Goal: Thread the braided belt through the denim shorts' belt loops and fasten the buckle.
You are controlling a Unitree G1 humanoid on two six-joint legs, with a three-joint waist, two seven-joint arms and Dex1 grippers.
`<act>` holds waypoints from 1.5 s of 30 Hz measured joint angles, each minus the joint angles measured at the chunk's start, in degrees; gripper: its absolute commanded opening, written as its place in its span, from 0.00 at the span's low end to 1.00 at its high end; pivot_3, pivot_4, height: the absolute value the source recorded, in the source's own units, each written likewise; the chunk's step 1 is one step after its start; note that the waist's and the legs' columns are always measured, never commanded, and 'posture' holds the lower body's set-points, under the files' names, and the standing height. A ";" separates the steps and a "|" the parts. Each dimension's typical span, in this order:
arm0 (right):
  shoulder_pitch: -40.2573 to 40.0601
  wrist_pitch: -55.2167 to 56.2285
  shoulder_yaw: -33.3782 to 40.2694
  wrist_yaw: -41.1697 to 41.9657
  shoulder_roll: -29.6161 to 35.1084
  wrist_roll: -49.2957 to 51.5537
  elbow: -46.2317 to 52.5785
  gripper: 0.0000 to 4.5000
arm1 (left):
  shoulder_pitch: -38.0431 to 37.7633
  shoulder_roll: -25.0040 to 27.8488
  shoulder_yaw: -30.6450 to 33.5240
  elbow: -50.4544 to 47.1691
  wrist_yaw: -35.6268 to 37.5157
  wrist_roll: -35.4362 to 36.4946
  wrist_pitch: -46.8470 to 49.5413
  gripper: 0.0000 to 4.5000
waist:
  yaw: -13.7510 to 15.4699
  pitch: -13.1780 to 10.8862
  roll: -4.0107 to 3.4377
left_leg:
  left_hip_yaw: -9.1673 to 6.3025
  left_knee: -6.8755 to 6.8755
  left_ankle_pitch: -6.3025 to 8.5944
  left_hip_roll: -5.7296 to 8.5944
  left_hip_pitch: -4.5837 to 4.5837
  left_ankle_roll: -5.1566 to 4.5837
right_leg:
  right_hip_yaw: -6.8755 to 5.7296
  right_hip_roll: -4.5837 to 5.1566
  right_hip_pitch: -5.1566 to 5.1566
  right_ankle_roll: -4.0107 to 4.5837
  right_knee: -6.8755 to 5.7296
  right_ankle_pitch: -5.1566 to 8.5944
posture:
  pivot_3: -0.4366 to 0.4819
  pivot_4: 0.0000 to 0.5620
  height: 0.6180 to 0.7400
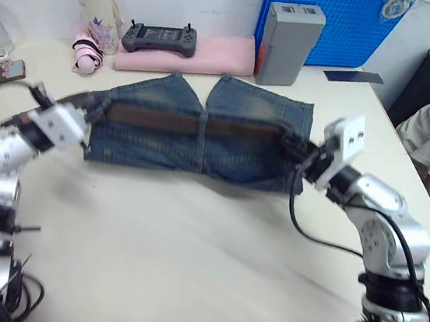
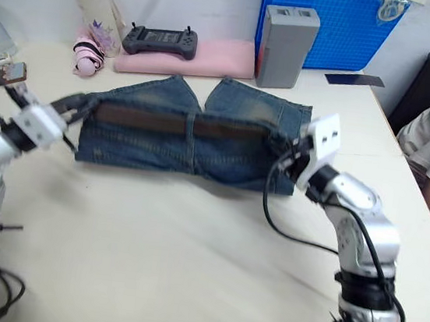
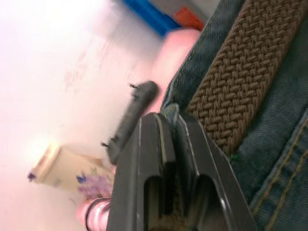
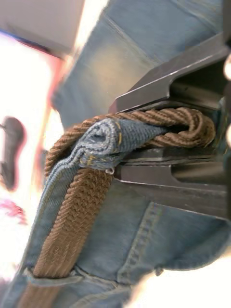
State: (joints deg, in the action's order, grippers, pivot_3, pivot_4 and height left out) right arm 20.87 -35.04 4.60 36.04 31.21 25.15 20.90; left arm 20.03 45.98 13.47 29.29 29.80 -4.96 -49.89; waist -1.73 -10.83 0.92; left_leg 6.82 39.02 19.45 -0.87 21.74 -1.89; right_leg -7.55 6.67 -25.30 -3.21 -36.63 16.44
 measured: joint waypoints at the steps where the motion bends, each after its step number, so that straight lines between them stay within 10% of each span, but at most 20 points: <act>1: -3.28 -0.07 -0.86 1.36 2.04 -0.03 2.52 0.09 | -5.82 0.04 1.17 -2.63 -1.32 -1.62 -1.76 0.00 | 0.00 0.00 0.00 | 0.04 0.02 0.00 -0.02 0.00 -0.01 | 0.00 0.01 0.05 0.00 0.14 0.00 | 0.48 0.27 0.90; 3: -7.06 -0.19 -2.62 3.20 4.95 -0.60 5.14 0.09 | -12.84 0.04 2.13 -5.19 -3.25 -4.10 -3.84 0.00 | 0.18 0.00 0.02 | 0.03 0.10 -0.01 -0.04 -0.08 -0.03 | 0.00 0.03 0.18 -0.06 0.14 -0.04 | 0.48 0.27 0.90; 7: -11.91 0.41 -6.86 5.77 11.43 -3.86 9.22 0.09 | -22.88 0.03 6.33 -8.42 -8.73 -8.93 -7.49 0.37 | 0.54 0.00 0.03 | -0.14 -0.02 0.27 -0.11 -0.80 -0.33 | -0.03 0.15 0.91 0.01 0.52 -0.11 | 0.48 0.27 0.90; 14: -19.05 2.35 -8.25 13.31 21.36 -5.27 13.04 0.80 | -33.98 0.28 8.54 -8.79 -12.08 -9.70 -10.15 0.99 | 1.51 0.01 0.04 | -0.15 -0.05 0.22 -0.14 -0.65 0.01 | -0.06 0.13 0.77 0.06 0.70 -0.13 | 0.48 0.27 0.90; 16: -19.80 4.28 -8.62 16.35 23.81 -5.84 13.46 1.00 | -35.15 1.86 8.37 -9.54 -11.06 -7.88 -9.59 1.00 | 1.62 0.05 0.10 | -0.14 0.01 0.26 -0.14 -0.63 -0.06 | -0.09 0.13 0.83 0.04 0.77 -0.14 | 0.48 0.27 0.90; 21: -21.53 7.73 -7.94 22.21 27.38 -5.28 14.92 1.00 | -38.75 7.57 4.50 -18.44 -0.34 6.95 1.95 1.00 | 1.63 0.05 0.11 | -0.14 0.05 0.32 -0.15 -0.66 -0.07 | -0.07 0.14 0.87 0.04 0.76 -0.14 | 0.48 0.27 0.90; 28: -9.90 1.32 -0.27 25.92 27.89 6.11 12.26 1.00 | -38.97 25.23 11.55 -37.70 24.97 48.97 51.67 1.00 | 1.34 -0.05 0.08 | -0.21 0.13 0.22 -0.22 -0.63 0.11 | -0.08 -0.01 0.87 0.06 0.69 -0.14 | 0.48 0.27 0.90; 32: 1.38 -6.24 -1.21 22.38 22.06 11.67 8.19 1.00 | -26.31 26.09 12.56 -36.75 28.51 61.20 69.22 1.00 | 1.24 -0.12 -0.06 | -0.16 0.13 0.10 -0.21 -0.64 0.18 | -0.07 -0.12 0.87 0.10 0.67 -0.11 | 0.48 0.27 0.90; 45: 18.33 -9.74 -22.11 8.02 6.65 -8.65 -22.14 1.00 | 9.07 5.49 -17.68 -5.27 22.23 26.26 65.20 1.00 | 1.53 -0.02 0.04 | 0.16 0.20 0.00 -0.01 -0.09 0.03 | -0.11 -0.32 0.31 -0.02 0.34 -0.18 | 0.48 0.27 0.90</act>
State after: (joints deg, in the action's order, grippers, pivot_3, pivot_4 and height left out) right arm 39.20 -44.78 -17.51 44.06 37.86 16.50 -1.24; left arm 29.09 51.47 -4.21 24.02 52.03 21.30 15.31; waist -0.21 -10.85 0.96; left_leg 6.98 39.22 19.45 -0.88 21.65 -1.86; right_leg -7.65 6.35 -24.99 -3.23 -36.30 16.26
